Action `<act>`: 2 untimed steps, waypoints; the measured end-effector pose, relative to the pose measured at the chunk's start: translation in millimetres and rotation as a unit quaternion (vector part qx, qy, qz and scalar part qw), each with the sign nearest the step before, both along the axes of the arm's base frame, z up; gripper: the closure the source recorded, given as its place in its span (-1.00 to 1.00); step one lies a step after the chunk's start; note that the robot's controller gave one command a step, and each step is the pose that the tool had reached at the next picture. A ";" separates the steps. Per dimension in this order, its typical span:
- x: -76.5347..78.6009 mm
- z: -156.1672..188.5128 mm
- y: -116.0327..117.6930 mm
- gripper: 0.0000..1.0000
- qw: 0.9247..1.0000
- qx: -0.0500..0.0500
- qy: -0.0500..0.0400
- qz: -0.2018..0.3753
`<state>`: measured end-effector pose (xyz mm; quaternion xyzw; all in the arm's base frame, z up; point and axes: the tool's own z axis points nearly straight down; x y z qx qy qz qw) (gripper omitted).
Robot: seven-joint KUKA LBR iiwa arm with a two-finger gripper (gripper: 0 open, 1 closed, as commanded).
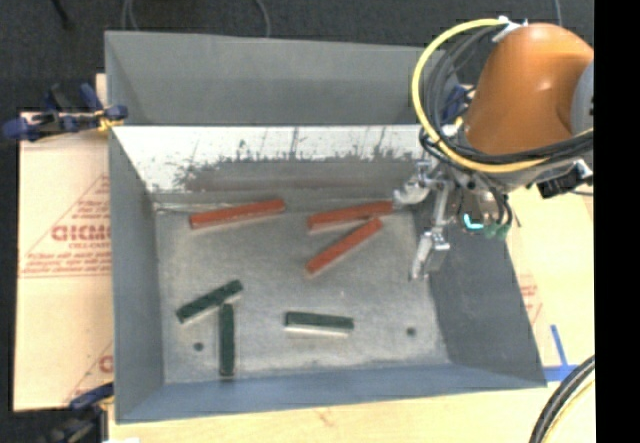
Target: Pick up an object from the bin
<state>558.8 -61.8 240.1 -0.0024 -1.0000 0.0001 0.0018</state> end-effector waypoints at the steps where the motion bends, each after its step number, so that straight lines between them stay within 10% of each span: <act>1: 1.5 4.2 0.2 -1.00 1.000 -0.001 -0.004 0.001; 2: 15.2 -41.3 3.6 -1.00 1.000 -0.001 -0.008 -0.003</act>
Offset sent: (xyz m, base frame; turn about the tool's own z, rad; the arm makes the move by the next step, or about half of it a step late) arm 0.0368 0.0129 -0.1481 0.0315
